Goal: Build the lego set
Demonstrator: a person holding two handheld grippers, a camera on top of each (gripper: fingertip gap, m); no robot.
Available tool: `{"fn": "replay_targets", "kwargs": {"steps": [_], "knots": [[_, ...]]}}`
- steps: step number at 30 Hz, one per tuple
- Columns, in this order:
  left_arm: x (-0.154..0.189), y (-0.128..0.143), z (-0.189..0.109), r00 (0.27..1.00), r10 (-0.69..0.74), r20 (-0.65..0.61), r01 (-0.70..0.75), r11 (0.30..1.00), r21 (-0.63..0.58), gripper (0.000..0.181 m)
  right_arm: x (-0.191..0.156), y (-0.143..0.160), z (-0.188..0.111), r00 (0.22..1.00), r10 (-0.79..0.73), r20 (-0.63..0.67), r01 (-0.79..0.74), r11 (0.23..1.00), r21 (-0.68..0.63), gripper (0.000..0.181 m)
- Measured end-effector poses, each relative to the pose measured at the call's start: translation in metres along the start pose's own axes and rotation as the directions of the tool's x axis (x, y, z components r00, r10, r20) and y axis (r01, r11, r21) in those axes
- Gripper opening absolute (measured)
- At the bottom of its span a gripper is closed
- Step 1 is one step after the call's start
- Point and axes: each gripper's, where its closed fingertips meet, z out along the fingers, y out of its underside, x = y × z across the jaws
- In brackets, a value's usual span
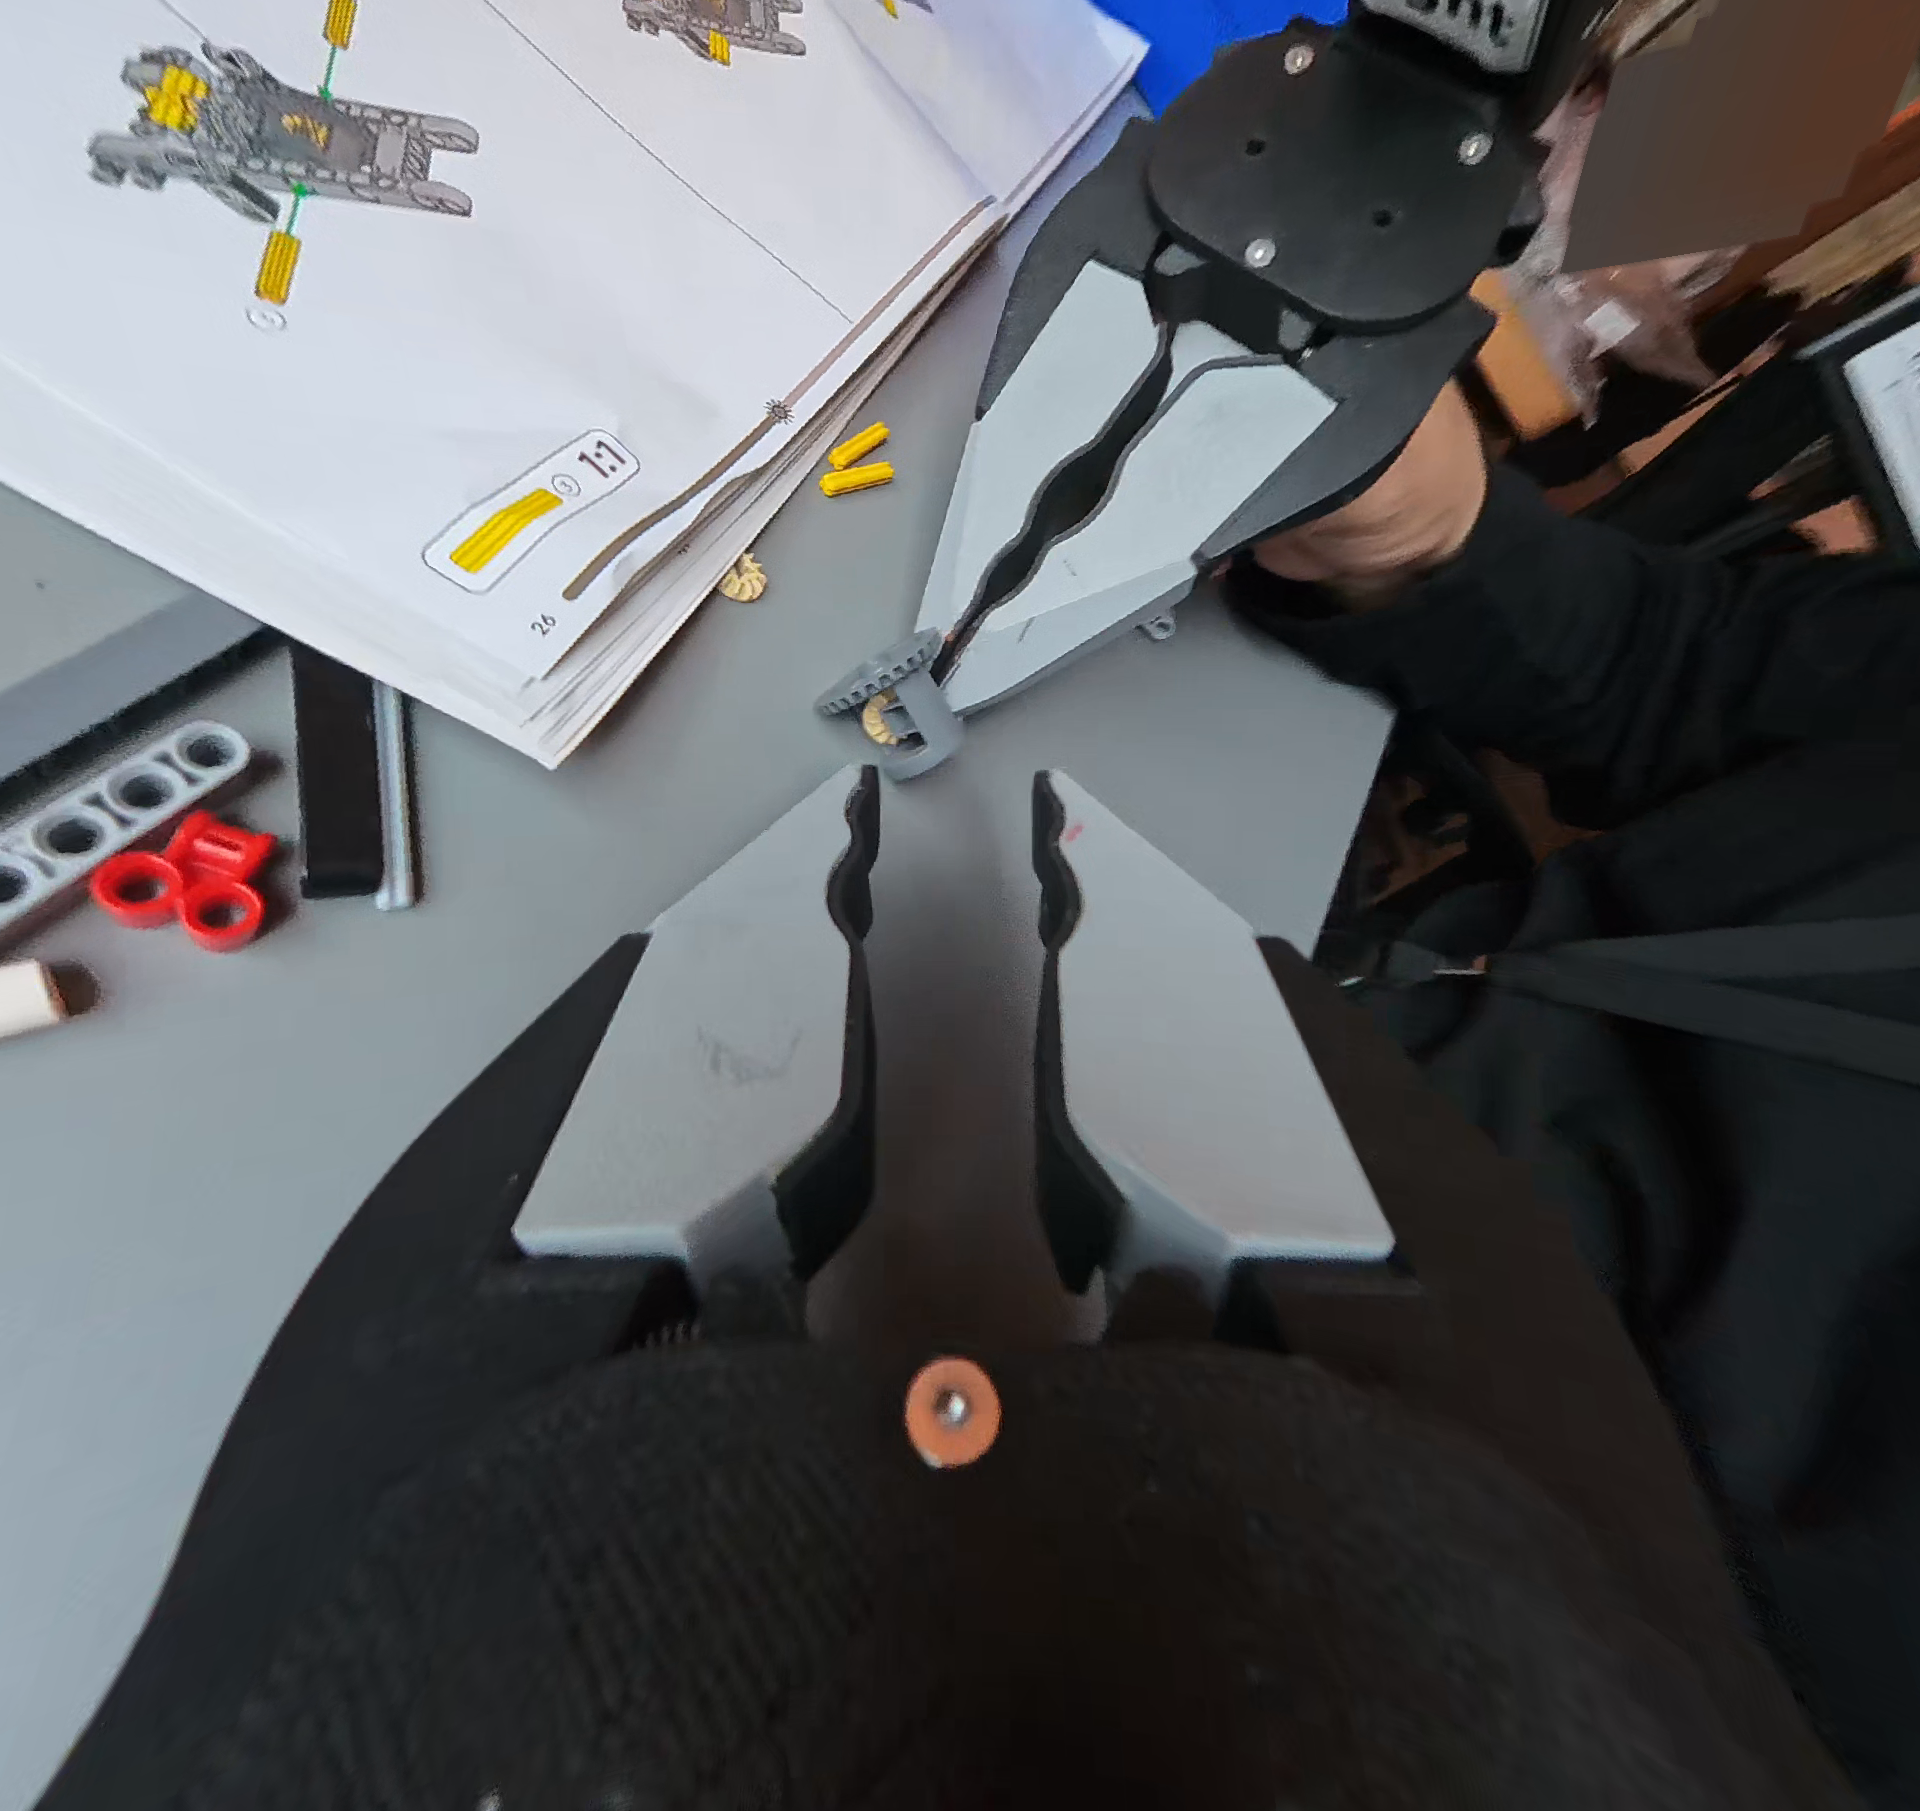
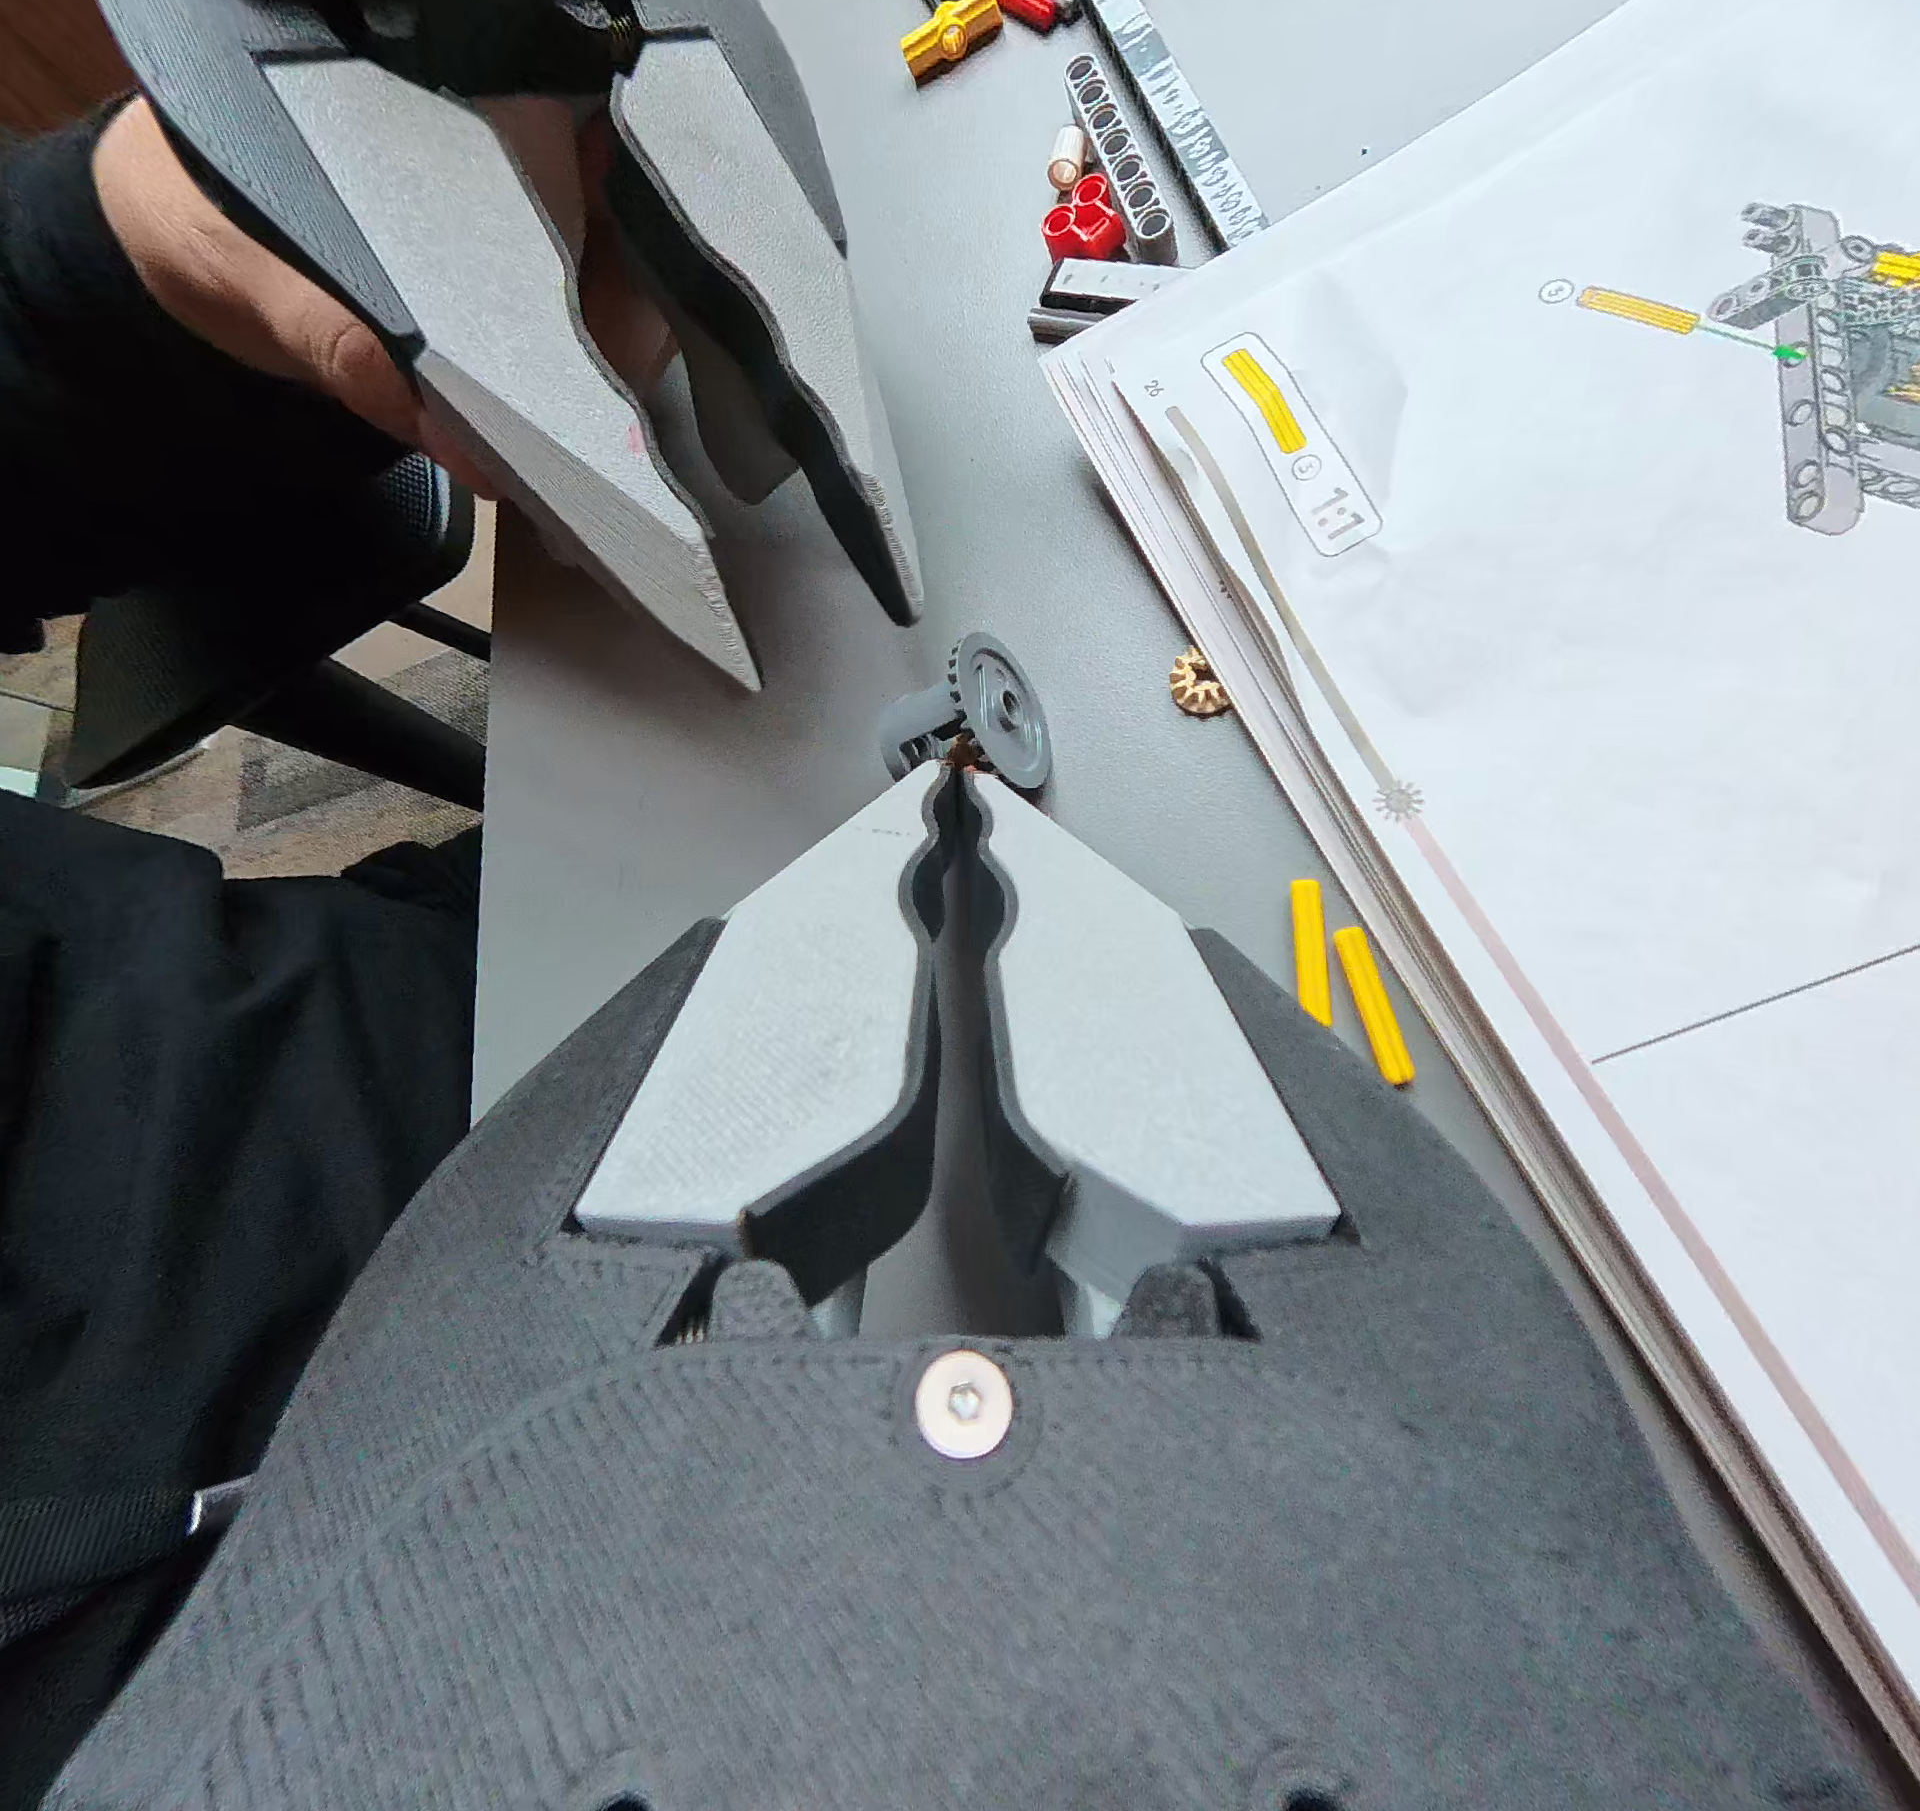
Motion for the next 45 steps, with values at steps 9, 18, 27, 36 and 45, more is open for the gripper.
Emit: {"fn": "replay_targets", "kwargs": {"steps": [9, 18, 27, 36, 45], "knots": [[-0.015, 0.008, 0.009, 0.93, 0.363, 0.048, -0.347, 0.915, -0.204, 0.01, 0.003, 0.002, -0.001, 1.0, 0.008, -0.005, -0.008, 1.0, -0.013, 0.0], [-0.006, 0.011, 0.014, 0.915, 0.402, -0.04, -0.401, 0.888, -0.225, 0.01, 0.005, 0.0, -0.001, 1.0, 0.02, 0.003, -0.02, 1.0, -0.008, 0.0], [-0.008, 0.016, 0.017, 0.91, 0.414, -0.036, -0.408, 0.875, -0.259, 0.009, 0.007, -0.001, 0.001, 1.0, 0.014, -0.013, -0.014, 1.0, -0.017, 0.0], [-0.006, 0.014, 0.015, 0.909, 0.416, -0.032, -0.411, 0.88, -0.239, 0.007, 0.006, -0.004, -0.004, 1.0, 0.028, 0.007, -0.028, 1.0, 0.014, 0.0], [-0.017, 0.017, 0.001, 0.913, 0.406, 0.048, -0.385, 0.892, -0.237, 0.022, 0.0, -0.01, -0.016, 0.997, -0.074, 0.01, 0.073, 0.996, 0.06, 0.008]]}}
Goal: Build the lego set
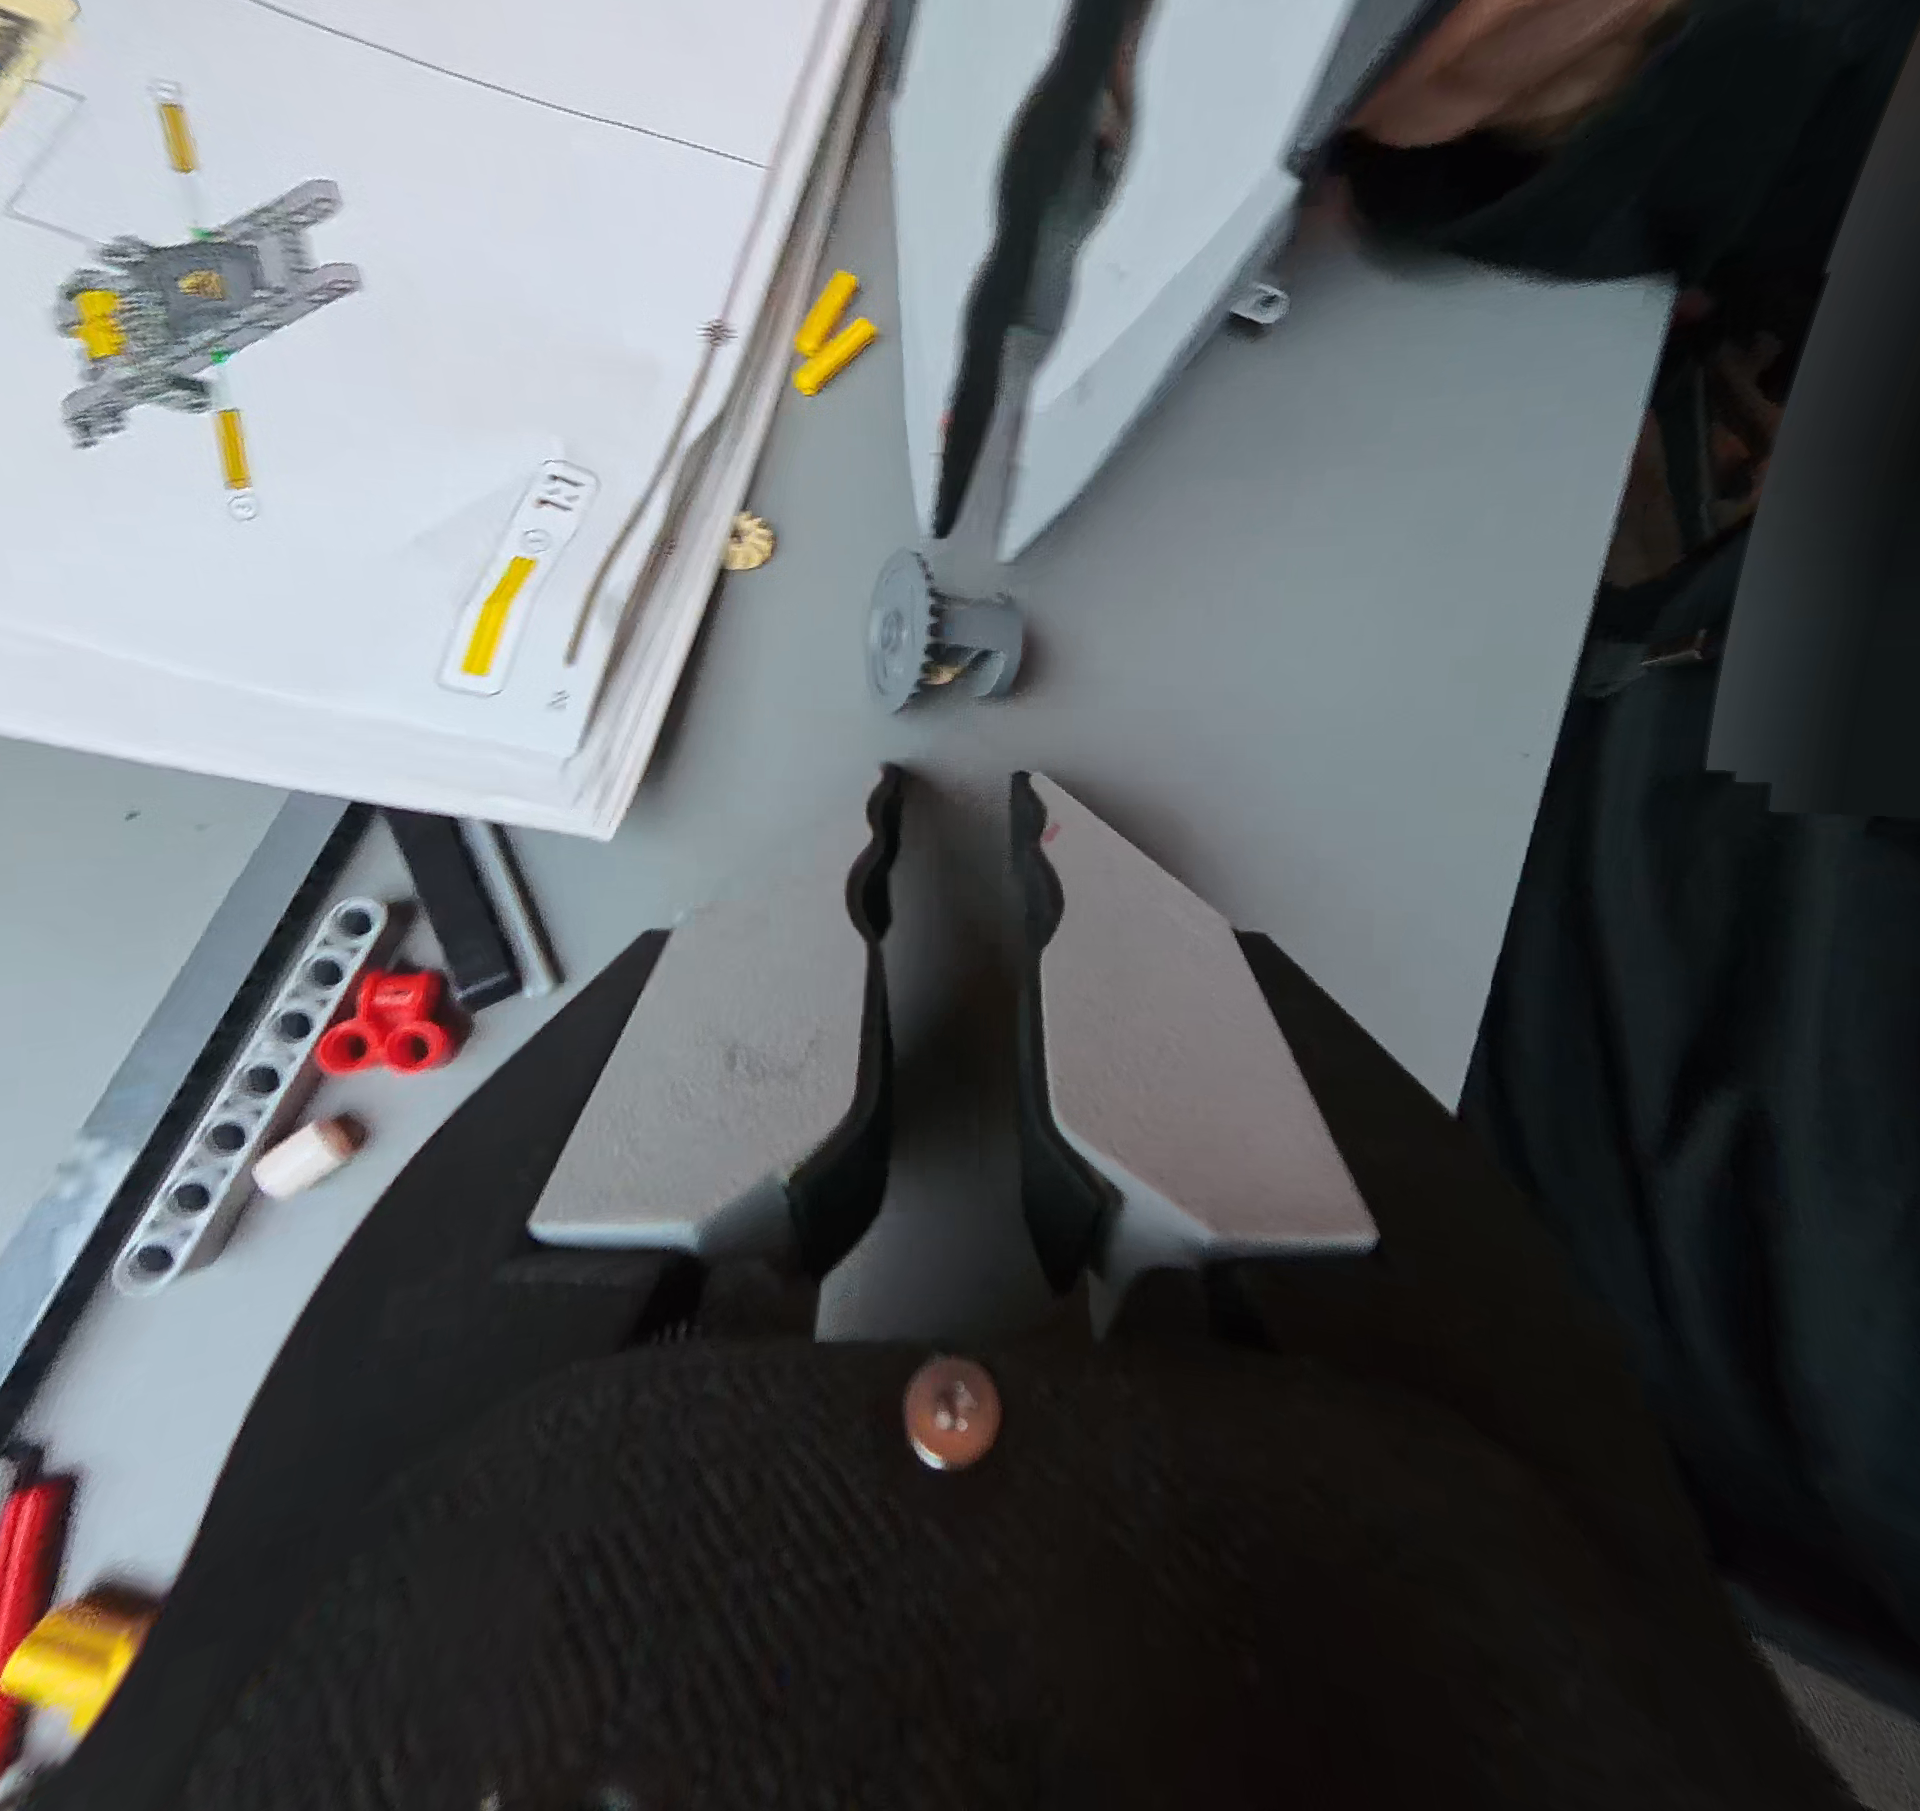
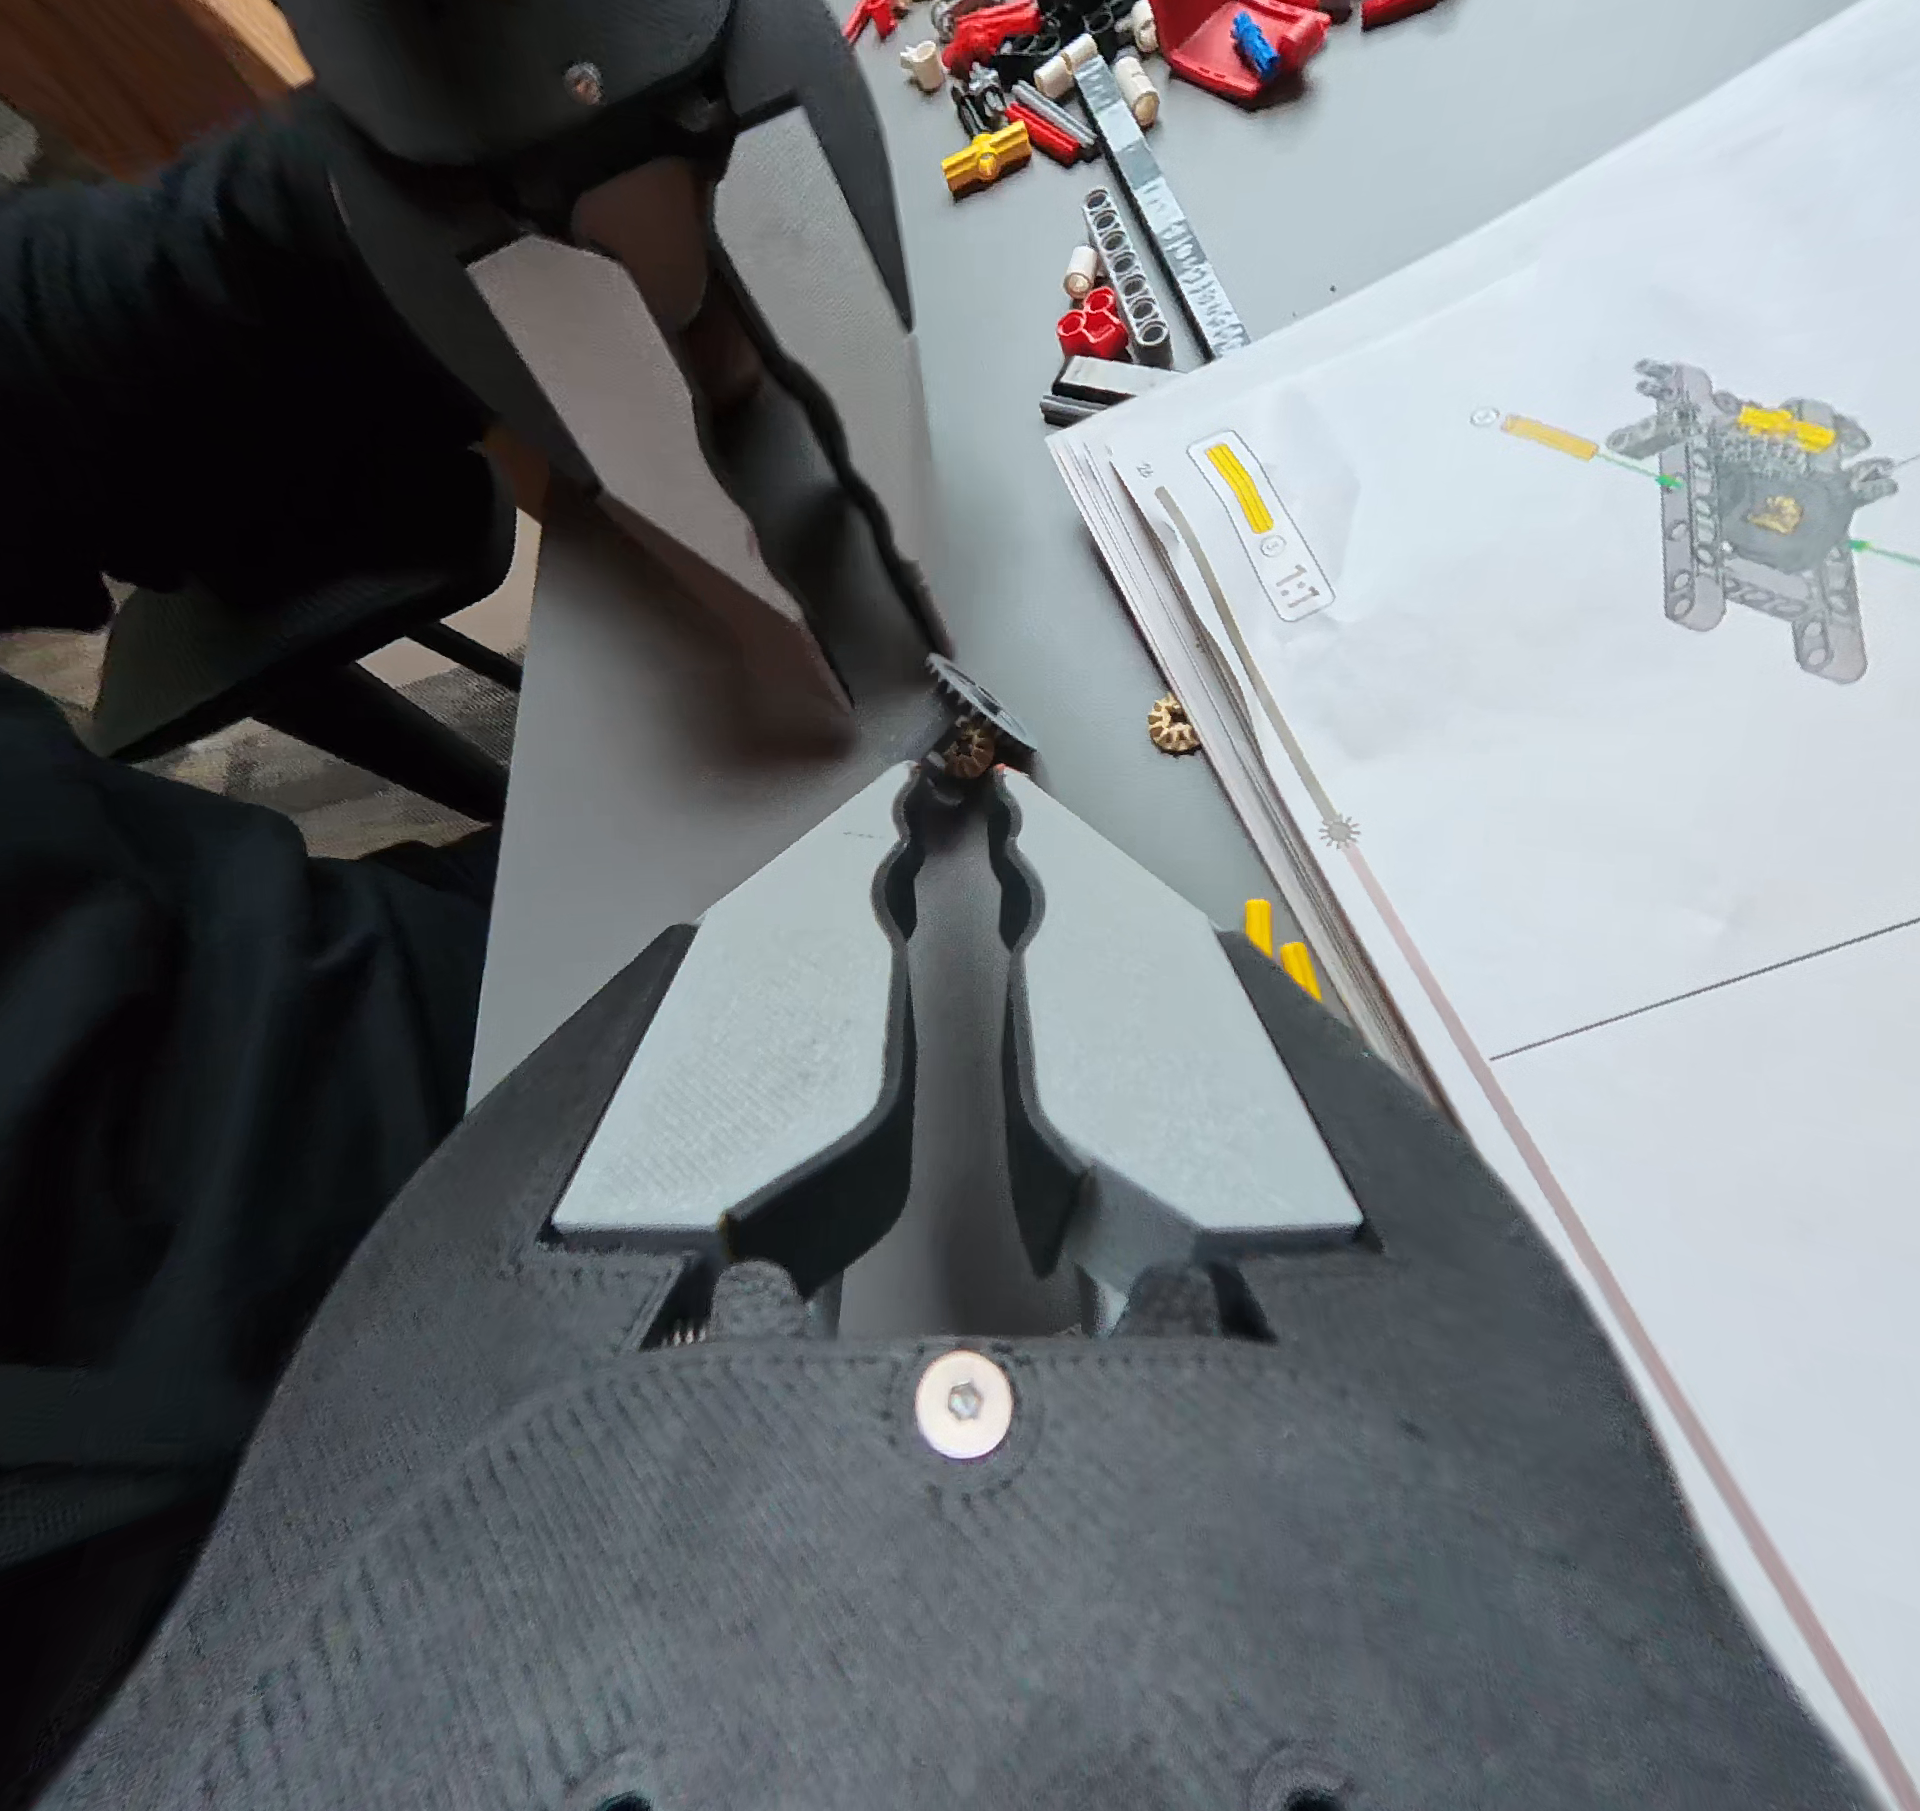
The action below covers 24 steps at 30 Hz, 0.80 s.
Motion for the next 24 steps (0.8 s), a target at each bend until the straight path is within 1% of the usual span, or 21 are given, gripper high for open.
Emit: {"fn": "replay_targets", "kwargs": {"steps": [1, 3, 6, 9, 13, 17, 20, 24], "knots": [[-0.006, -0.002, -0.002, 0.999, -0.017, 0.037, 0.017, 1.0, 0.016, 0.025, 0.0, 0.001, -0.001, 0.999, -0.032, -0.01, 0.032, 0.999, -0.006, 0.009], [-0.011, -0.009, -0.006, 0.996, -0.045, 0.082, 0.041, 0.998, 0.051, 0.045, 0.003, 0.003, -0.004, 0.994, -0.098, -0.045, 0.098, 0.995, -0.022, 0.009], [-0.005, -0.019, -0.005, 0.997, -0.015, 0.075, 0.011, 0.998, 0.062, 0.053, 0.0, 0.004, -0.006, 0.98, -0.19, -0.055, 0.189, 0.982, -0.03, 0.011], [-0.003, -0.019, 0.004, 0.997, 0.019, 0.075, -0.021, 0.999, 0.026, 0.052, -0.003, 0.004, -0.006, 0.965, -0.254, -0.07, 0.252, 0.967, -0.031, 0.014], [0.003, -0.017, 0.015, 0.996, 0.059, 0.062, -0.058, 0.998, -0.014, 0.045, -0.001, 0.004, -0.005, 0.953, -0.288, -0.097, 0.285, 0.957, -0.042, 0.014], [0.002, -0.017, 0.02, 0.992, 0.097, 0.085, -0.095, 0.995, -0.032, 0.035, -0.002, 0.004, -0.005, 0.955, -0.281, -0.09, 0.28, 0.96, -0.029, 0.015], [0.003, -0.017, 0.022, 0.99, 0.115, 0.078, -0.113, 0.993, -0.03, 0.026, -0.006, 0.002, -0.006, 0.95, -0.302, -0.079, 0.302, 0.953, -0.015, 0.017], [0.002, -0.016, 0.021, 0.99, 0.129, 0.058, -0.128, 0.992, -0.019, 0.025, -0.009, 0.004, -0.009, 0.926, -0.368, -0.087, 0.368, 0.93, -0.016, 0.019]]}}
